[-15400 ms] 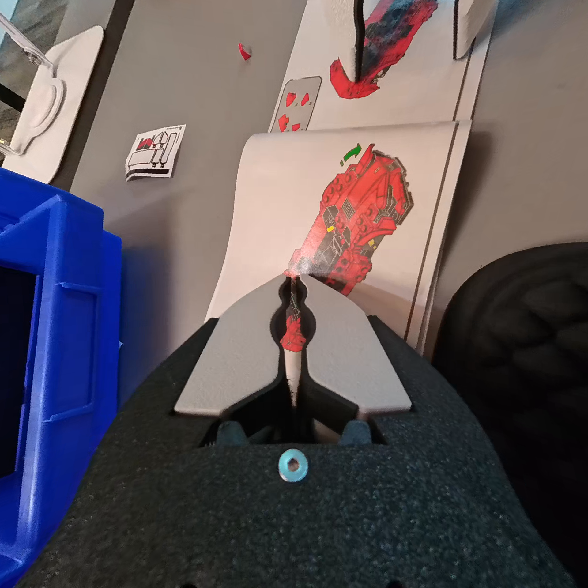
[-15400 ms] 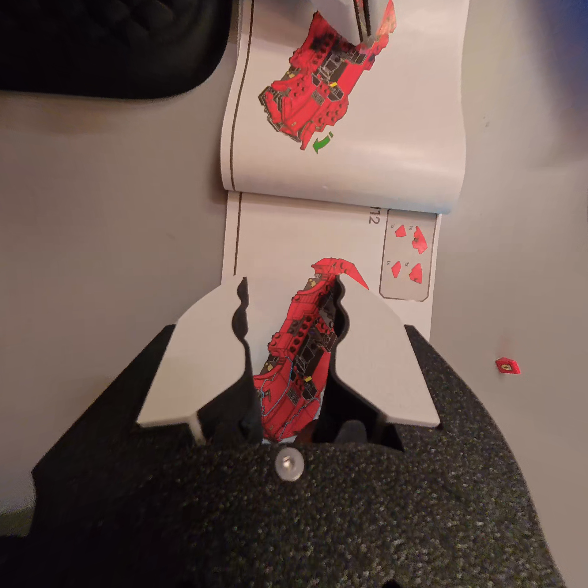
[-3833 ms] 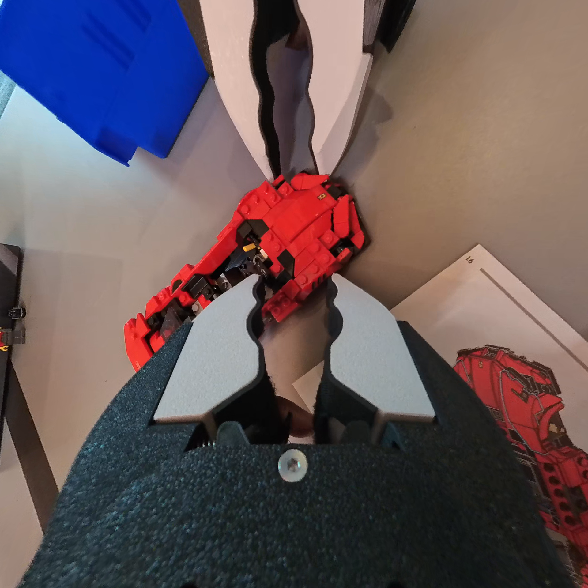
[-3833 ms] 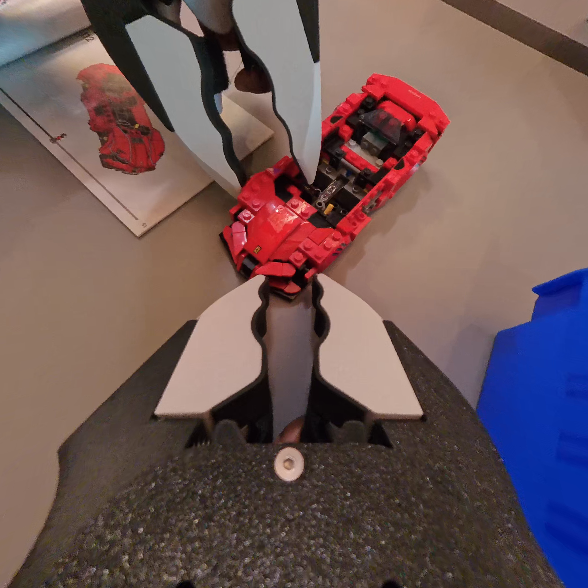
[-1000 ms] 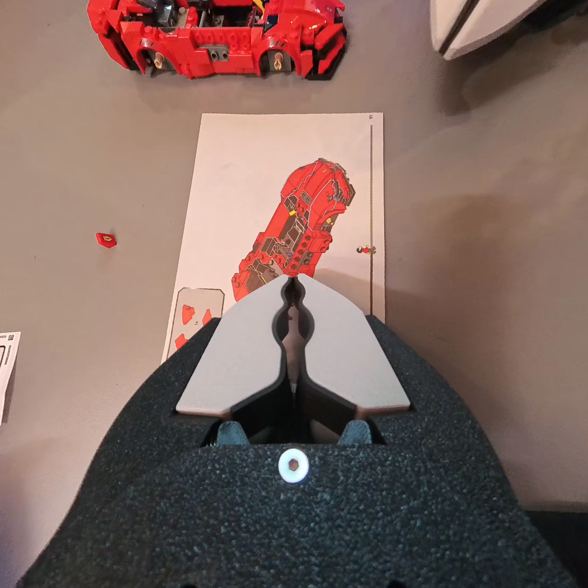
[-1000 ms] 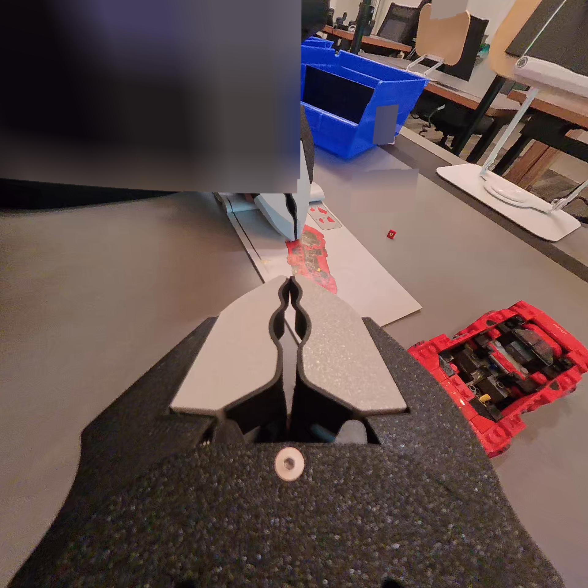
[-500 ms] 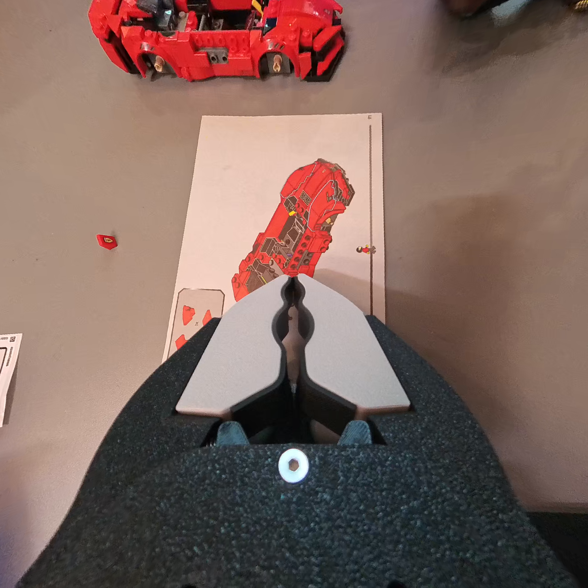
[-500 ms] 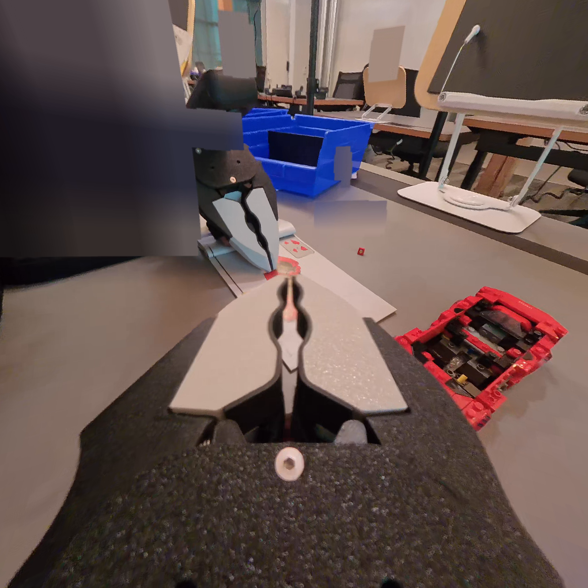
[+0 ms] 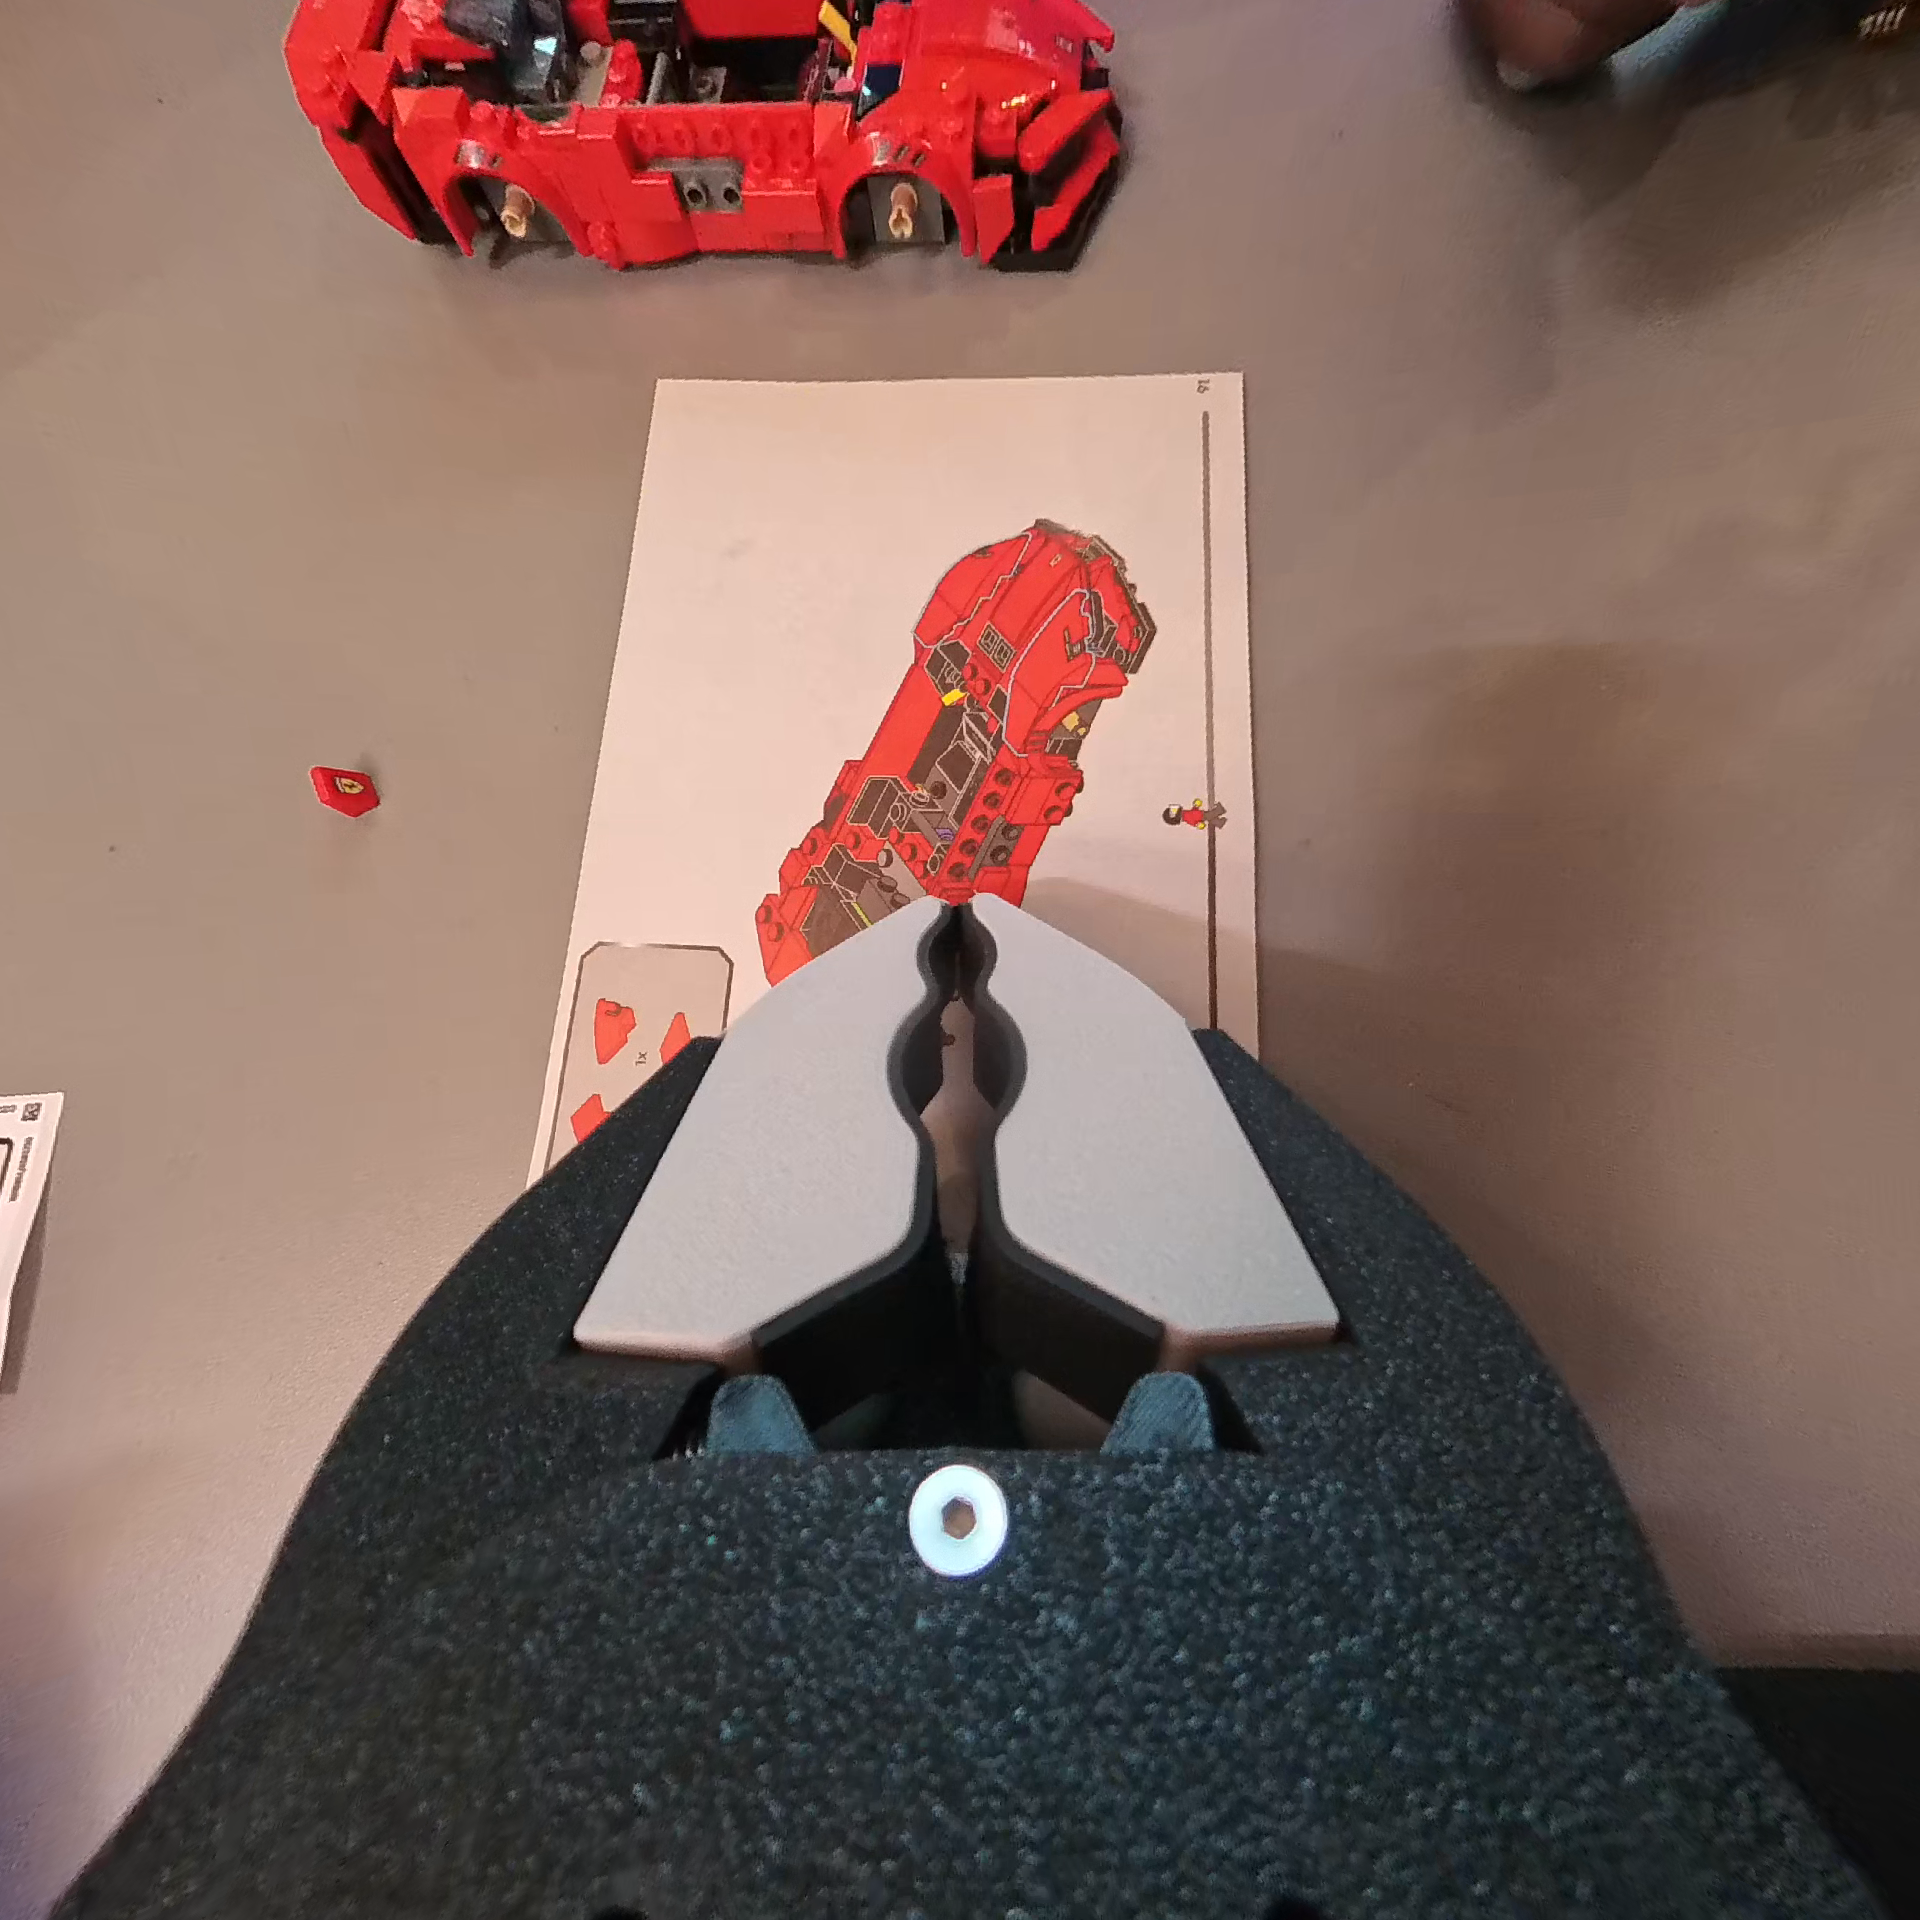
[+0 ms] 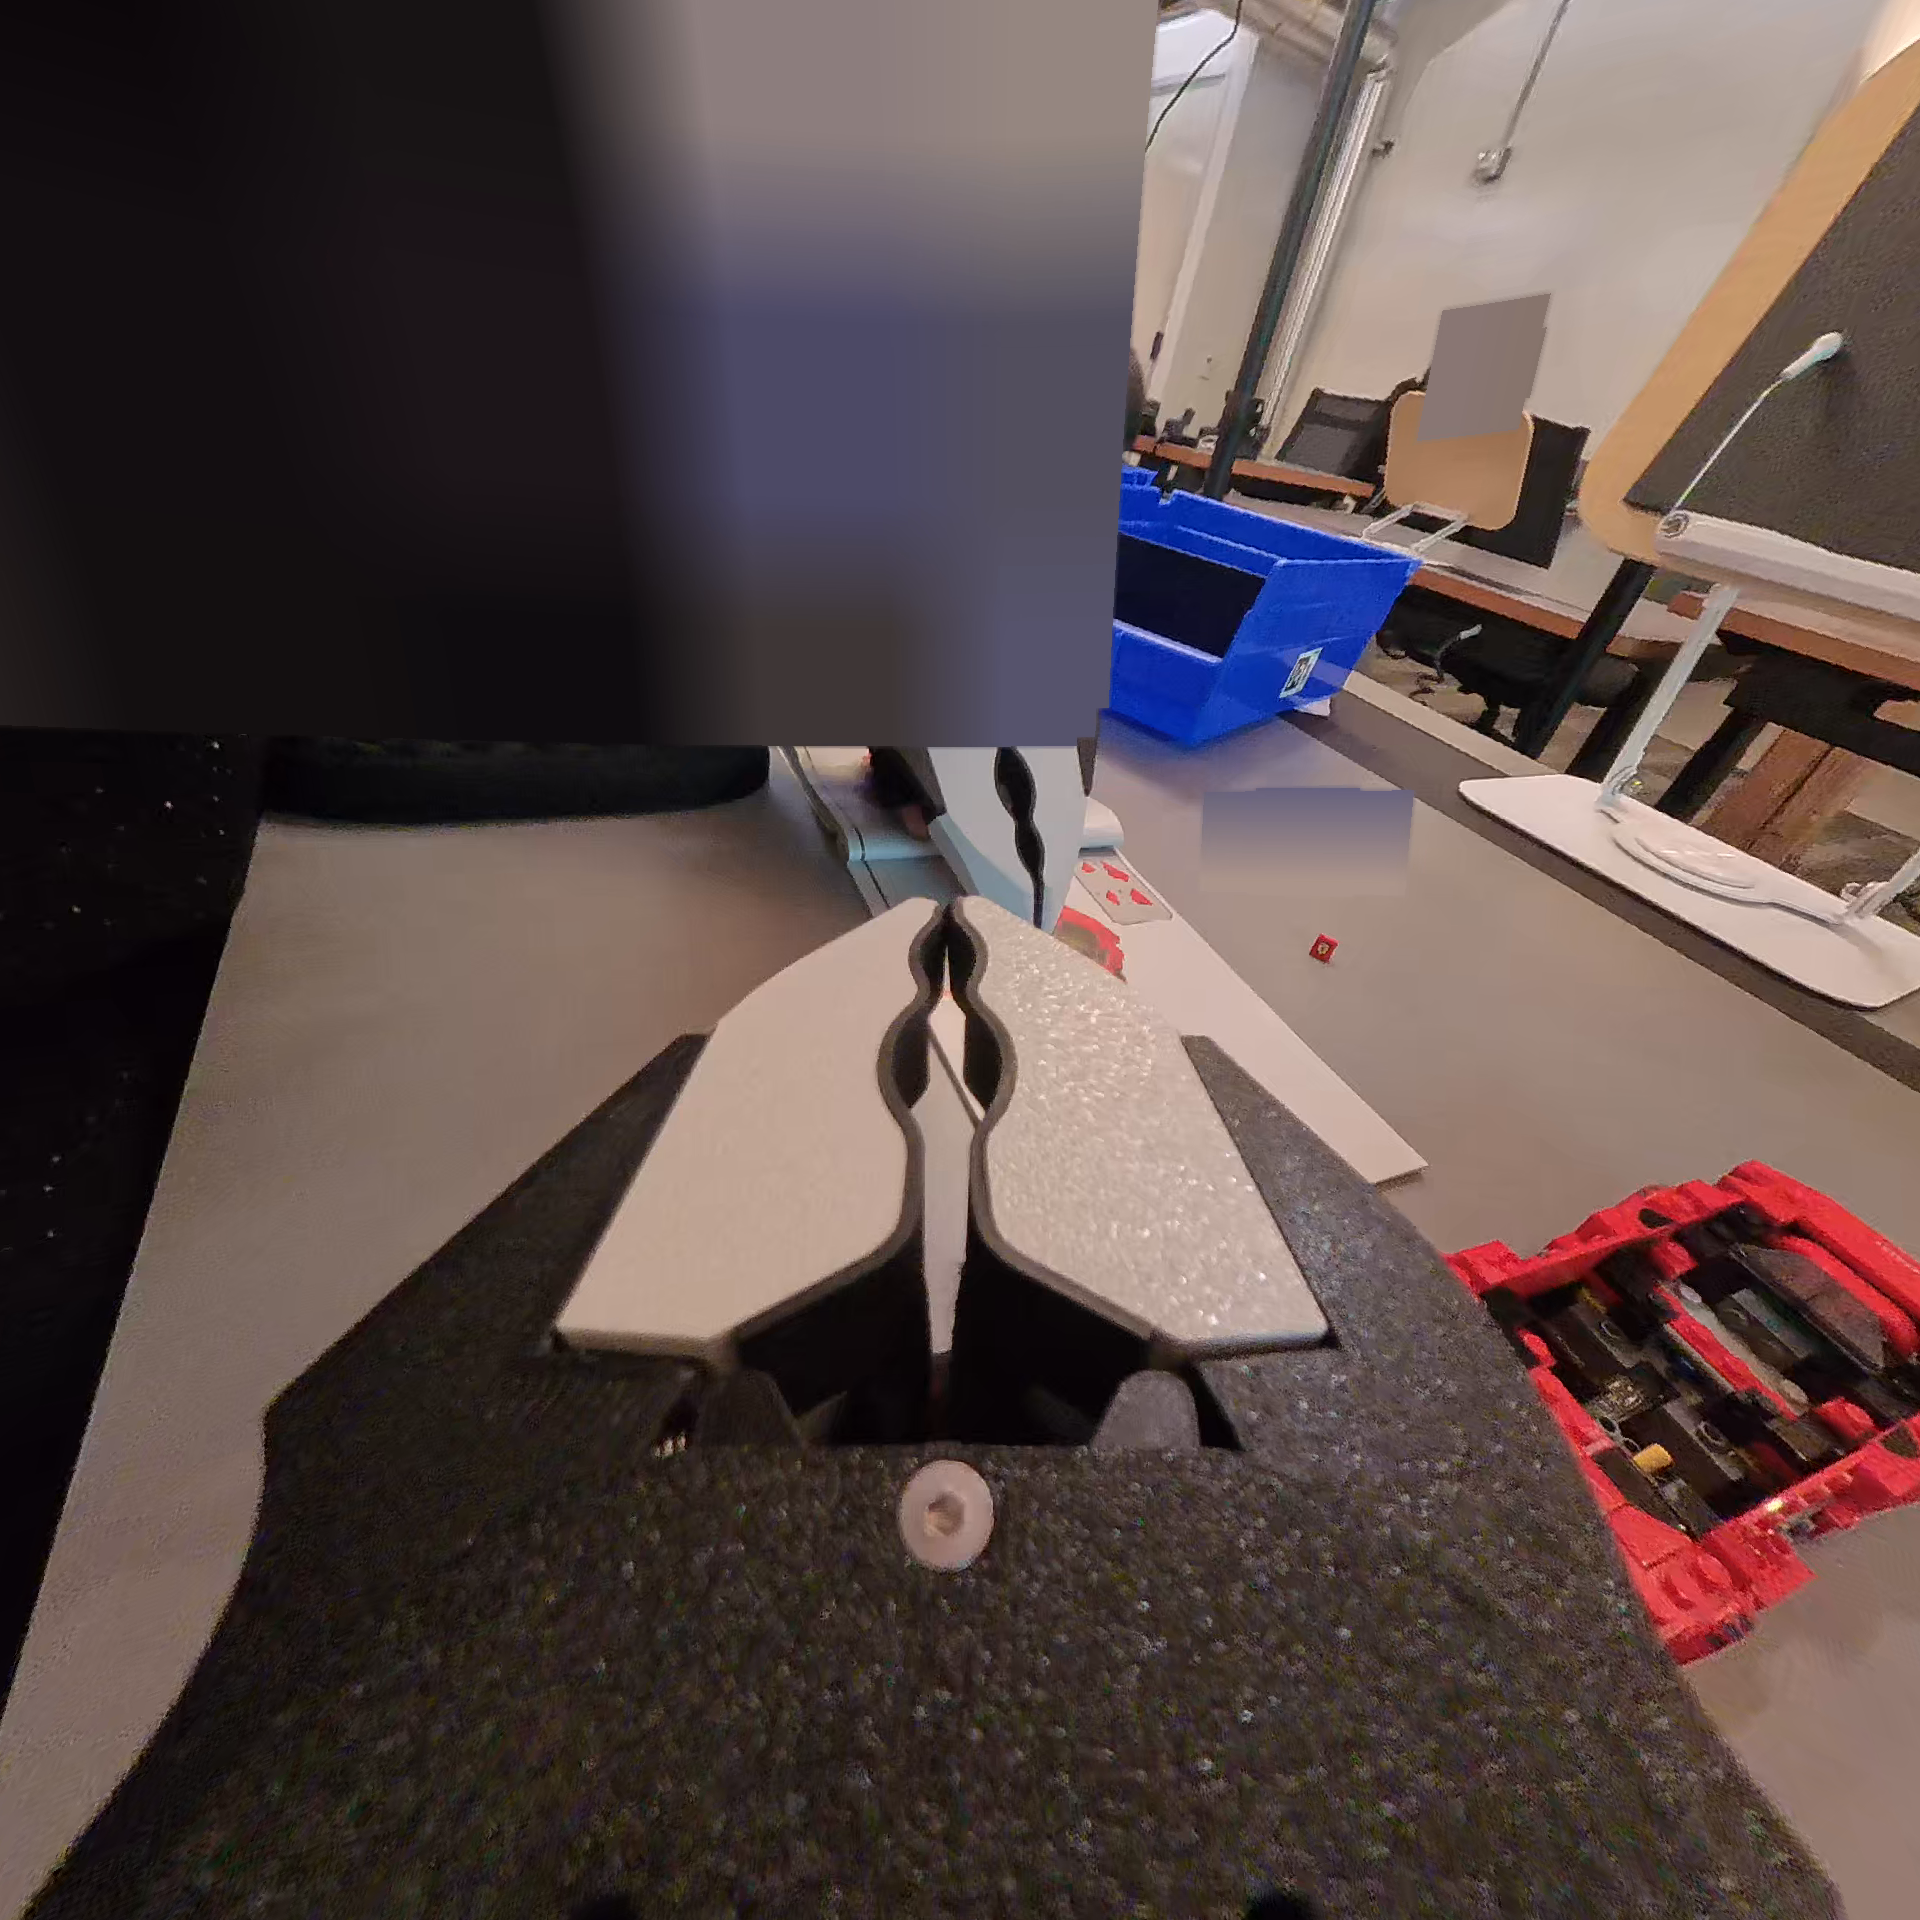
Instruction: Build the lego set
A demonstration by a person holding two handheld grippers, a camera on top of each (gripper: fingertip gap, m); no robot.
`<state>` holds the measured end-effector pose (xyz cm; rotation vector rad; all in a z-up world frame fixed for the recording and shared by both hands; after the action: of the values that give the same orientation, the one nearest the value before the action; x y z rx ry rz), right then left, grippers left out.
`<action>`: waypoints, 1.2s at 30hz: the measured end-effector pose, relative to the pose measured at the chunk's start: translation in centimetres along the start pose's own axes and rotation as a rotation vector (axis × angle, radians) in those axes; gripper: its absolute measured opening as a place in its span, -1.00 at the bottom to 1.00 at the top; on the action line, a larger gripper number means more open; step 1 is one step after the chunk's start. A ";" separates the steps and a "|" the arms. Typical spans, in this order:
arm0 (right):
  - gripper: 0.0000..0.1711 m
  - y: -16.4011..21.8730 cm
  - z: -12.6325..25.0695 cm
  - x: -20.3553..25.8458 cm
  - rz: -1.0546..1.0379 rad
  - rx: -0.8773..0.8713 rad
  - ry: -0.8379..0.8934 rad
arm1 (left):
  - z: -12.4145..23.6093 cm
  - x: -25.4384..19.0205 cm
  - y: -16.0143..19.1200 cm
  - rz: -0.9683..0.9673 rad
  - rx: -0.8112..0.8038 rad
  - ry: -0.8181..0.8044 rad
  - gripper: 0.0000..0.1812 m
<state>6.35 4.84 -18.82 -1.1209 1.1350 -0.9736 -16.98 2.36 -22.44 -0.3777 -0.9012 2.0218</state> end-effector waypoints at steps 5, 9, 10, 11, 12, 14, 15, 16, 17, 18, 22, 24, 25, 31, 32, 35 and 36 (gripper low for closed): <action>-1.00 0.0 0.2 -0.3 -0.031 -0.018 0.014 | 0.0 0.0 0.0 -0.001 -0.002 0.000 -1.00; -1.00 0.0 0.1 -0.2 -0.020 -0.009 0.012 | 0.0 0.0 0.0 -0.002 -0.002 0.000 -1.00; -1.00 0.0 0.1 -0.3 -0.023 -0.007 0.013 | 0.0 0.0 0.0 -0.002 -0.002 0.000 -1.00; -1.00 0.0 0.0 -0.3 -0.027 -0.007 0.014 | 0.0 0.0 0.0 -0.003 -0.002 0.000 -1.00; -1.00 0.0 0.0 -0.3 -0.030 -0.007 0.013 | 0.0 0.0 0.0 -0.003 -0.003 0.000 -1.00; -1.00 0.0 0.1 -0.4 -0.032 -0.009 0.016 | 0.0 0.0 0.0 -0.003 -0.003 0.000 -1.00; -1.00 0.0 0.1 -0.4 -0.032 -0.010 0.018 | 0.0 0.0 0.0 -0.003 -0.003 0.000 -1.00; -1.00 0.0 0.1 -0.3 -0.031 -0.009 0.017 | 0.0 0.0 0.0 -0.003 -0.003 0.000 -1.00; -1.00 0.0 0.0 -0.3 -0.030 -0.007 0.016 | 0.0 0.0 0.0 -0.003 -0.003 0.000 -1.00; -1.00 0.0 0.0 -0.3 -0.030 -0.006 0.015 | 0.0 0.0 0.0 -0.004 -0.003 0.000 -1.00; -1.00 0.0 0.0 -0.4 -0.037 -0.001 0.017 | 0.0 0.0 0.0 -0.004 -0.003 0.000 -1.00; -1.00 0.0 0.0 -0.5 -0.044 -0.001 0.020 | 0.0 0.0 0.0 -0.004 -0.003 0.000 -1.00; -1.00 0.0 0.0 -0.5 -0.048 -0.001 0.022 | 0.0 0.0 0.0 -0.004 -0.003 0.001 -1.00; -1.00 0.1 -0.1 -0.6 -0.052 0.006 0.023 | 0.0 0.1 0.0 -0.002 -0.004 0.003 -1.00; -1.00 0.1 -0.1 -0.6 -0.052 0.008 0.023 | 0.0 0.1 0.0 -0.002 -0.004 0.003 -1.00; -1.00 0.1 -0.1 -0.6 -0.053 0.012 0.022 | 0.0 0.1 0.0 -0.001 -0.004 0.004 -1.00; -1.00 0.1 -0.1 -0.6 -0.054 0.012 0.024 | 0.0 0.1 0.0 -0.001 -0.004 0.004 -1.00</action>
<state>6.15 5.40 -18.81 -1.1378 1.1216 -1.0369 -17.05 2.41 -22.43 -0.3833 -0.9034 2.0175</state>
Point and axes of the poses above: each gripper's, where its closed fingertips meet, z back along the fingers, y out of its underside, x = y × z across the jaws, the point moved 8 cm from there along z, back along the fingers
